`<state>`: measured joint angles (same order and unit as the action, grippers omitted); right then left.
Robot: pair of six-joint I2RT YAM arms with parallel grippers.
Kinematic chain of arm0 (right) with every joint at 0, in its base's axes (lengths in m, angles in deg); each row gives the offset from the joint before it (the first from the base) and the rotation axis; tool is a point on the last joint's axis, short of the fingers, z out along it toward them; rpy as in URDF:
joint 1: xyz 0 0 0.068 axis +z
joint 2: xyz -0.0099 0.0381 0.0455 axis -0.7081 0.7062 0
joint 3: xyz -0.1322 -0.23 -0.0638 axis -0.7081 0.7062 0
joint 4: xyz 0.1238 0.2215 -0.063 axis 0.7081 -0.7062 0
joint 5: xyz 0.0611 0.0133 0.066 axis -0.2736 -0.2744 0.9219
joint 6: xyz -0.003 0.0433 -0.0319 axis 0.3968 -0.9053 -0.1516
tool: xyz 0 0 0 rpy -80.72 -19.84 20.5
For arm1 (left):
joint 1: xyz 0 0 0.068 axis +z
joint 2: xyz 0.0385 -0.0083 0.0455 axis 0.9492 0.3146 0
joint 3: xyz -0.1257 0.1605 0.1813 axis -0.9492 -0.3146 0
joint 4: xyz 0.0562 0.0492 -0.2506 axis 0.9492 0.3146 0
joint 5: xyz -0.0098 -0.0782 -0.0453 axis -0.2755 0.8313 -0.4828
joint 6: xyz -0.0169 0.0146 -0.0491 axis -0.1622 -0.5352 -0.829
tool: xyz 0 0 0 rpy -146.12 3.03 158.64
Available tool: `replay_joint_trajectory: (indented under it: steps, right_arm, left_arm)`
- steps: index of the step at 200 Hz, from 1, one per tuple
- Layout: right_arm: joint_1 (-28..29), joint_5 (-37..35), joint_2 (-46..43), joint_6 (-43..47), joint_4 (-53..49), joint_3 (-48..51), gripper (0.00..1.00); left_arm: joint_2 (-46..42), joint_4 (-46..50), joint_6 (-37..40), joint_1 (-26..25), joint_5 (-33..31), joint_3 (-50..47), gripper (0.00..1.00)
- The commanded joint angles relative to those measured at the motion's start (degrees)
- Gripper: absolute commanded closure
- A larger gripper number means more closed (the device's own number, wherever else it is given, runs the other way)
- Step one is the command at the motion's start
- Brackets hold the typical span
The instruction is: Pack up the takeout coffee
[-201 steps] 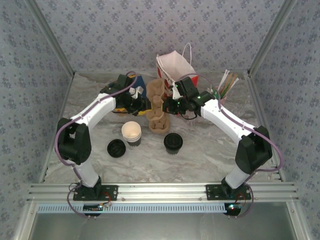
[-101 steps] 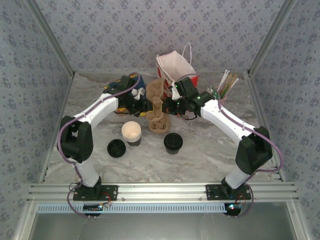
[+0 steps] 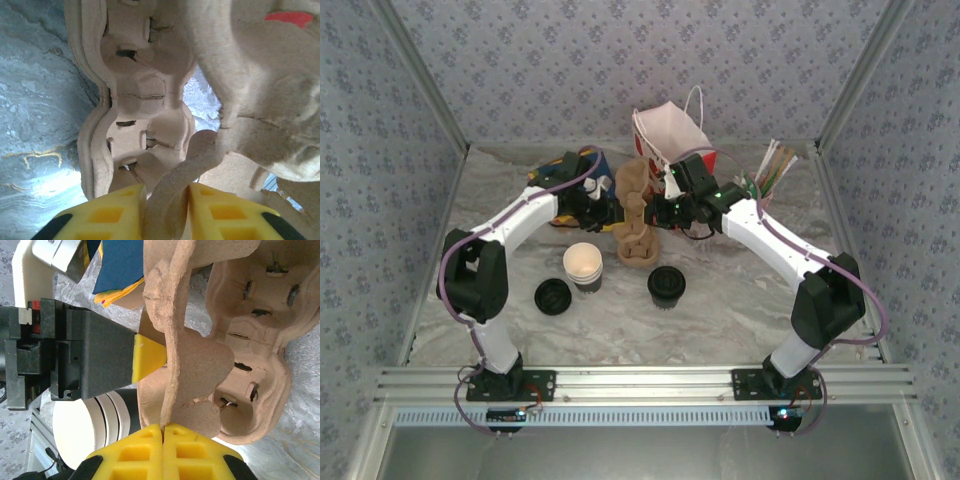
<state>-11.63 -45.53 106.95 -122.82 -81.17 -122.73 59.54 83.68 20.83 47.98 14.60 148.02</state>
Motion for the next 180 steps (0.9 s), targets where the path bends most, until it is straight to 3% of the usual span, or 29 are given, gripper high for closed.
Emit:
replay_joint_trajectory:
  steps: [1, 14, 43, 58, 125, 180]
  right_arm:
    - [0.11, 0.72, -1.98, -0.46, 0.25, -0.20, 0.97]
    - [-0.05, 0.01, -2.13, -0.55, 0.18, 0.12, 0.87]
    - [-0.15, -2.84, -2.31, -1.21, -0.34, 0.42, 0.70]
    - [-0.08, -4.88, -1.80, -1.28, -1.76, -0.31, 0.70]
    - [1.13, -10.13, 1.99, -1.43, -6.21, -2.61, 0.69]
    - [0.83, -6.85, 4.55, -3.20, -2.85, -1.19, 0.67]
  left_arm:
    - [-0.89, -0.63, 0.21, 0.17, 0.53, -0.46, 0.78]
    - [-1.51, -0.17, 0.12, 0.46, 0.01, -0.55, 0.84]
    - [-3.26, 0.16, -0.13, 0.72, -0.74, -0.88, 0.87]
    - [-3.84, 0.17, -0.32, 0.50, -0.76, -0.89, 0.92]
    - [-5.74, 0.53, -0.71, 0.36, -1.33, -1.89, 0.92]
    - [-6.66, 0.17, -1.10, 0.23, -1.16, -2.55, 0.92]
